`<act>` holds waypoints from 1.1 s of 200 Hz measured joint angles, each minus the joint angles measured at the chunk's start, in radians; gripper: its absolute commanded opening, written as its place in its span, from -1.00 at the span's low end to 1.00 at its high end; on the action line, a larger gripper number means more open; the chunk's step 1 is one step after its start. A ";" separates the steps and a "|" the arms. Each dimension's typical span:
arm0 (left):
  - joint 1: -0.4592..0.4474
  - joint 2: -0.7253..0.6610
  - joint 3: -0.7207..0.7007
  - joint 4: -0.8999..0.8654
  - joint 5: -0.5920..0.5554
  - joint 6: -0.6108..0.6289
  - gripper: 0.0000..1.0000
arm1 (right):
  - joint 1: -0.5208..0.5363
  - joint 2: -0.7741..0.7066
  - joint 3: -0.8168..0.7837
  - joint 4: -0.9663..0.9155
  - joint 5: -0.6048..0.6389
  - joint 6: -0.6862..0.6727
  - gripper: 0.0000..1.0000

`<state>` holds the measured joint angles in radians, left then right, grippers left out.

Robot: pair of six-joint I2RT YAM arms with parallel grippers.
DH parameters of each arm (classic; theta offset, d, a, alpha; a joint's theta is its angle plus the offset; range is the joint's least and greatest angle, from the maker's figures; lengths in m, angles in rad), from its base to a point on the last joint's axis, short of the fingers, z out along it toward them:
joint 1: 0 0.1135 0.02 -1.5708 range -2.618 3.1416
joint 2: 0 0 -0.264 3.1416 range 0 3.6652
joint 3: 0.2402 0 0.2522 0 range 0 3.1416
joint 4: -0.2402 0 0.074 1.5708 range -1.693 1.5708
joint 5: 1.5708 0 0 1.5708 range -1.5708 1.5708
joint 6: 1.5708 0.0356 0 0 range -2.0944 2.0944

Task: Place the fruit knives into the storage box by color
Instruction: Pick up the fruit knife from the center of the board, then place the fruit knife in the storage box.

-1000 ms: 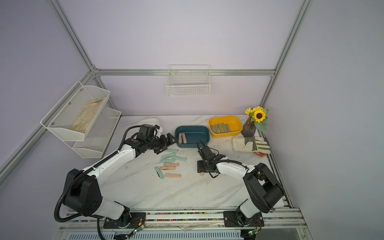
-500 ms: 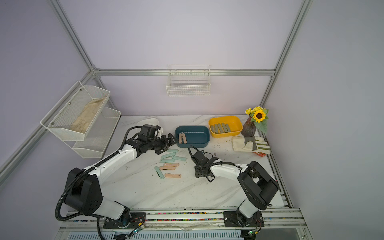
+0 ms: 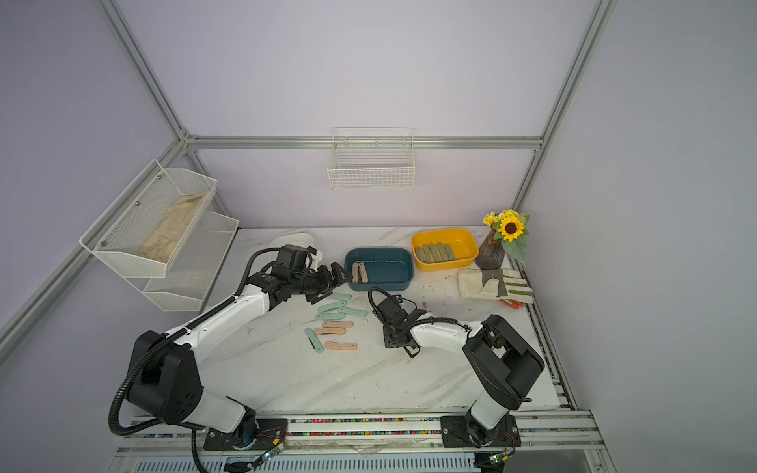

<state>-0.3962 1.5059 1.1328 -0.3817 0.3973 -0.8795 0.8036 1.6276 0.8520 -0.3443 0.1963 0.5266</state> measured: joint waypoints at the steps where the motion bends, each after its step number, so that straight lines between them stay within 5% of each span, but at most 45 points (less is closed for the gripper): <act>1: 0.000 0.000 0.000 0.000 0.000 0.000 0.99 | 0.000 0.000 0.000 0.000 0.000 0.000 -0.23; 52: 0.000 0.000 0.000 0.000 0.000 0.000 0.99 | 0.000 -0.002 -0.003 0.014 -0.011 0.015 -0.56; 134: -0.001 0.004 0.000 0.000 0.003 -0.002 0.99 | 0.000 -0.122 0.019 -0.005 -0.057 0.046 -0.56; 220: 0.002 0.060 0.010 -0.012 0.003 0.001 0.99 | -0.035 -0.089 0.330 -0.012 -0.082 -0.005 -0.55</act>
<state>-0.3943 1.5658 1.1431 -0.3939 0.4004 -0.8783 0.7681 1.5391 1.1824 -0.3561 0.1139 0.5217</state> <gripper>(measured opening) 0.996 0.232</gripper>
